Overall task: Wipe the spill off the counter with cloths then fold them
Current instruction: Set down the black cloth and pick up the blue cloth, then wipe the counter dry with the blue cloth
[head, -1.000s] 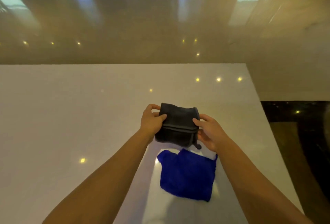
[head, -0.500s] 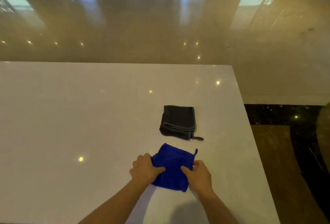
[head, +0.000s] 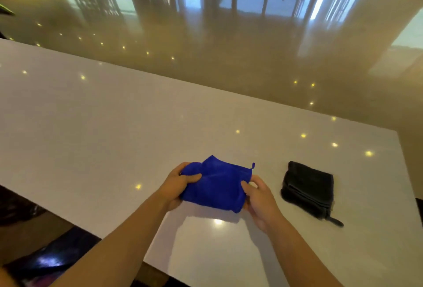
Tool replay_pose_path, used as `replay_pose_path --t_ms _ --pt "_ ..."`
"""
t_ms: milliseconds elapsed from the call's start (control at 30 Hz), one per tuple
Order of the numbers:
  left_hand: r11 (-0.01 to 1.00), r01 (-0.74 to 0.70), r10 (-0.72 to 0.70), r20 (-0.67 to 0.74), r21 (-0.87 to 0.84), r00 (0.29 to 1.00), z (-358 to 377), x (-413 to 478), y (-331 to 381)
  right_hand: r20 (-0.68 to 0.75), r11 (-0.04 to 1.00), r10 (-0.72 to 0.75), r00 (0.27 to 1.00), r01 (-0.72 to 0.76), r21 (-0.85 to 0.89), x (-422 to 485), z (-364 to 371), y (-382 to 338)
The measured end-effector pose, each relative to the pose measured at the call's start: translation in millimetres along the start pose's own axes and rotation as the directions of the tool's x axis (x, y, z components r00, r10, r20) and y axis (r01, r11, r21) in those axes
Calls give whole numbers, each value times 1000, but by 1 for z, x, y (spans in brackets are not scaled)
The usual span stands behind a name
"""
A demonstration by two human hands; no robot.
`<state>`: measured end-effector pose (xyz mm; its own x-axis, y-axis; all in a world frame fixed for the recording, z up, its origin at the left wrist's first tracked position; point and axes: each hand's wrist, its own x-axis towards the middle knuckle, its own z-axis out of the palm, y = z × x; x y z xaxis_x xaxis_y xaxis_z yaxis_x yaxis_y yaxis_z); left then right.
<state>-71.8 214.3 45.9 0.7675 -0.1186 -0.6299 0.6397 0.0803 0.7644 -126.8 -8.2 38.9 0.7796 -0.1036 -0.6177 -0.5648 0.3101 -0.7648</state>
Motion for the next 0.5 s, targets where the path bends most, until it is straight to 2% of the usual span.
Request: replay_pose_path --t_ms 67,100,133,167,200,233,267,300,333,400,433,500 --pt "999 -17 17 0 50 1000 -15 27 15 -56 996 -45 997 40 -82 20 24 -11" --pt "990 -15 19 -23 142 1000 -21 40 17 -120 983 -78 990 56 -175 29 33 -12" --pt "953 -17 42 -76 302 996 -31 55 17 -207 945 -142 968 71 -319 38 40 -9" --pt "870 -21 110 -153 492 982 -41 67 14 -283 869 -242 928 77 -489 45 45 -4" --pt "755 -16 220 -230 655 948 -54 74 11 -293 744 -365 884 88 -663 50 47 3" --pt "666 -7 319 -277 746 906 -71 84 8 -206 574 -455 866 109 -811 62 52 12" --pt "605 10 384 -303 796 872 -88 90 3 -50 375 -478 877 153 -914 73 57 22" --pt "537 57 411 -320 842 854 -108 100 -2 118 165 -438 891 209 -964 90 65 34" --pt "441 129 410 -327 888 852 -129 109 -8 239 14 -368 899 263 -965 108 75 46" --pt "196 228 398 -290 954 870 -158 119 -20 422 -161 -266 867 392 -906 143 82 52" --pt "134 235 405 -270 963 874 -166 120 -26 494 -230 -257 831 443 -866 164 82 47" --pt "129 202 455 -239 971 858 -175 126 -36 486 -294 -340 805 400 -868 221 84 17"
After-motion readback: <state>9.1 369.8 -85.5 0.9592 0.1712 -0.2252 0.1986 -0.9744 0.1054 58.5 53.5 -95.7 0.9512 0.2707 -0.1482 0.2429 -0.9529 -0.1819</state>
